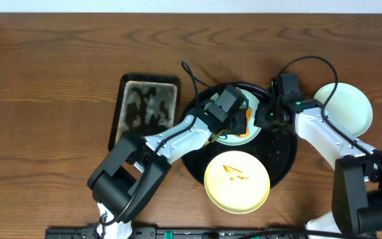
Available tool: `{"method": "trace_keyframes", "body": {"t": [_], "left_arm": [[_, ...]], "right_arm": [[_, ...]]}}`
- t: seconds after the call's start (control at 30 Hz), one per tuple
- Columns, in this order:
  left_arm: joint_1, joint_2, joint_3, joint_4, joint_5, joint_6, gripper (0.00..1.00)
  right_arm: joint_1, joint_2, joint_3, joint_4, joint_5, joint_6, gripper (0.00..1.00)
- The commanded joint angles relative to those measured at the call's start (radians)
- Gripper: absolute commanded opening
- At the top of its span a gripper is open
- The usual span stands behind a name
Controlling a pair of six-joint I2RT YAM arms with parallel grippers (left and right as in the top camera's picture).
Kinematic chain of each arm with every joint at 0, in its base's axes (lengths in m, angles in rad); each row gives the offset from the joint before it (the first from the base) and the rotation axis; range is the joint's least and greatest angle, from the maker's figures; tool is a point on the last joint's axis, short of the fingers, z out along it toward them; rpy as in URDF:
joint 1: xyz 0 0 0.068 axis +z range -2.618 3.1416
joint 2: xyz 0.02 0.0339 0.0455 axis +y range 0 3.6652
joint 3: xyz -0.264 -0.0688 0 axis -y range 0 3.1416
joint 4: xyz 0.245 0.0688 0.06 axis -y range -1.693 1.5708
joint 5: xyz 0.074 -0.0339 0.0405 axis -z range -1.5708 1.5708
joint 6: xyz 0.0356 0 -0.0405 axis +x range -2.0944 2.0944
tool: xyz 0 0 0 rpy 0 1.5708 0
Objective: Clean dirty plates on tray and stack at the side
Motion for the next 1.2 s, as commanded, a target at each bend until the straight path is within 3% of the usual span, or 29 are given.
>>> {"method": "trace_keyframes", "body": {"t": [0.0,0.5,0.8,1.17], "left_arm": [[0.013,0.022,-0.002,-0.013,-0.077,-0.012,0.08],[0.152,0.024,-0.002,-0.033,-0.134,0.04,0.07],[0.156,0.018,0.0,-0.25,-0.134,0.102,0.07],[0.182,-0.135,0.005,-0.279,-0.134,0.16,0.08]], "right_arm": [[0.008,0.011,0.015,-0.009,-0.005,0.02,0.01],[0.008,0.011,0.015,-0.037,-0.005,0.019,0.01],[0.008,0.011,0.015,-0.039,-0.005,0.019,0.01],[0.008,0.011,0.015,-0.043,-0.003,0.02,0.01]]}}
